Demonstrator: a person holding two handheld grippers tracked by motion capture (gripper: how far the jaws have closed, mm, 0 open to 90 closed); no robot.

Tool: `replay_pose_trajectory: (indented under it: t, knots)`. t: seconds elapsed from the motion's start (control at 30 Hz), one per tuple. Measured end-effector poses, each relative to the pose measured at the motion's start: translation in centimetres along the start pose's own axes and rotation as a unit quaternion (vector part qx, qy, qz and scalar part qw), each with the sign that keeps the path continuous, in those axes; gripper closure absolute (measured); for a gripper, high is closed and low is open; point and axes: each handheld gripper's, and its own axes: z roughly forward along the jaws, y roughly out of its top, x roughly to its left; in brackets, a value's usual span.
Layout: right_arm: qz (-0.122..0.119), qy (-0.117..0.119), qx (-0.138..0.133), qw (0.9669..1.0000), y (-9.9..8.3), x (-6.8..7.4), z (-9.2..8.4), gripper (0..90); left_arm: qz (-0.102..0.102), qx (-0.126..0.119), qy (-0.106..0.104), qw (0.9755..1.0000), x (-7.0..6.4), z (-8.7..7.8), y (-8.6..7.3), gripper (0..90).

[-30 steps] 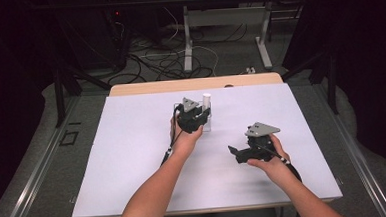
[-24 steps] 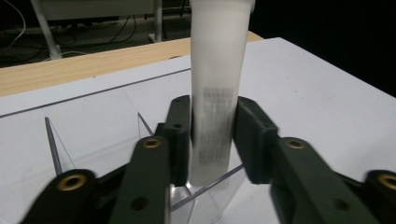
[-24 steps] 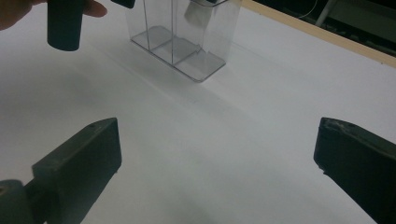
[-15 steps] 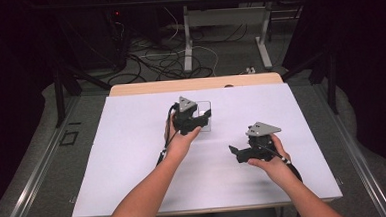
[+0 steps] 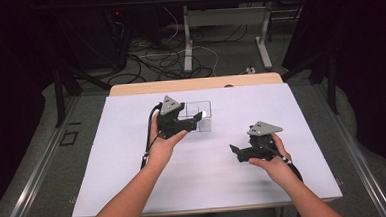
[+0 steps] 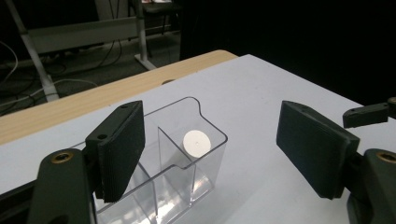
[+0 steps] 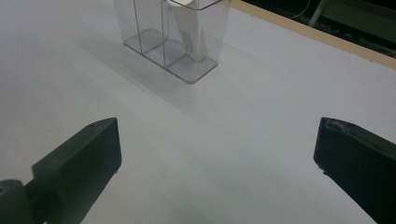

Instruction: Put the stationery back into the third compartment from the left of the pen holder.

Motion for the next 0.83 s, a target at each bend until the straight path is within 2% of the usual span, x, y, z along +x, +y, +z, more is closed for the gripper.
replay_pose_trajectory:
  t: [0.07, 0.2, 0.33, 0.47, 0.57, 0.6, 0.73, 0.83]
  knots:
    - [0.002, 0.0, 0.001, 1.0, 0.0, 0.0, 0.0, 0.6, -0.013, -0.001, 0.001, 0.9999, 0.2, -0.8, 0.0, 21.3]
    - [0.004, -0.003, 0.001, 1.0, 0.0, -0.1, -0.1, 0.6, -0.025, 0.0, -0.003, 0.9997, 0.6, -2.4, -0.3, 18.0]
    - [0.007, -0.003, 0.003, 1.0, 0.0, -0.1, -0.2, 0.6, -0.029, 0.005, 0.01, 0.9995, 1.0, -3.7, -0.8, 12.5]
    - [0.009, -0.005, 0.002, 0.9999, 0.0, -0.2, -0.3, 0.6, -0.036, 0.006, 0.024, 0.999, 1.6, -5.0, -1.4, 1.7]
    - [0.007, -0.005, 0.007, 0.9999, 0.0, -0.3, -0.3, 0.6, -0.043, 0.01, 0.024, 0.9987, 2.0, -5.9, -2.0, 0.3]
    - [0.006, -0.008, -0.001, 1.0, -0.1, -0.3, -0.3, 0.6, -0.044, 0.01, 0.028, 0.9986, 2.2, -6.2, -2.2, 0.2]
    - [0.008, -0.008, -0.001, 0.9999, -0.1, -0.5, -0.3, 0.6, -0.044, 0.024, 0.046, 0.9977, 2.8, -7.2, -3.6, 0.2]
    - [0.012, -0.012, -0.005, 0.9998, -0.2, -0.6, -0.4, 0.5, -0.059, 0.028, 0.052, 0.9965, 3.4, -7.9, -4.5, 0.2]
